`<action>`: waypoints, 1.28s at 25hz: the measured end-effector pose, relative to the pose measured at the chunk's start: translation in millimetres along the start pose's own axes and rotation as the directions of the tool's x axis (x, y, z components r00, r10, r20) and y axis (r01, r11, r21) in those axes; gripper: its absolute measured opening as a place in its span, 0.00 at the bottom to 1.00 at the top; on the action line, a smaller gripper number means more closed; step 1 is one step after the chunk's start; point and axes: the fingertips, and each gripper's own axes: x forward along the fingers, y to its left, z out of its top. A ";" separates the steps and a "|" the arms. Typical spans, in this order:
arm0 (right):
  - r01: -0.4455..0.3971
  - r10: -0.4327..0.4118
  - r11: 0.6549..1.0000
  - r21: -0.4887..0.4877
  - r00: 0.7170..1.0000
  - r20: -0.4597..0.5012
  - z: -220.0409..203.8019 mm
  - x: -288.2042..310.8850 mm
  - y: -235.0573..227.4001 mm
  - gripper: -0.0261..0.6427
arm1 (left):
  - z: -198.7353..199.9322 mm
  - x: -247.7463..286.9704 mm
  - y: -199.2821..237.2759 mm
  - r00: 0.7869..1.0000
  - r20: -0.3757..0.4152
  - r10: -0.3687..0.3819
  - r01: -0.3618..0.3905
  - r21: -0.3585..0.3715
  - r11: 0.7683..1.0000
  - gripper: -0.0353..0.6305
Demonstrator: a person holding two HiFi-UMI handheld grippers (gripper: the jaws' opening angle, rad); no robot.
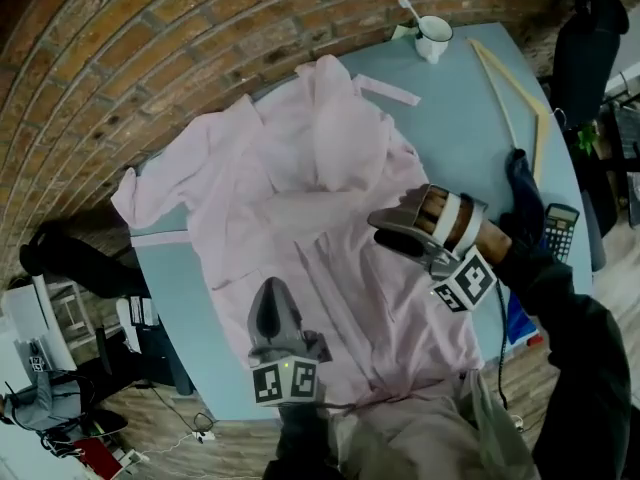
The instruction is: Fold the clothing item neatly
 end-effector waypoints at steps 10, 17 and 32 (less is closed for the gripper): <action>0.031 -0.168 0.577 0.816 0.983 0.081 111.3 -20.3 -55.1 0.22 | 12.6 -101.0 108.5 0.983 0.004 0.184 -0.183 -0.080 0.980 0.06; 0.152 -0.140 0.296 0.943 0.984 -0.114 196.7 25.6 -10.7 0.17 | 5.7 -119.0 165.8 0.992 -0.041 0.118 -0.121 -0.057 0.991 0.06; 0.236 0.004 0.226 0.945 0.970 -0.244 244.1 82.7 58.5 0.04 | 38.7 -4.8 362.4 0.957 -0.039 0.286 -0.285 0.032 0.958 0.22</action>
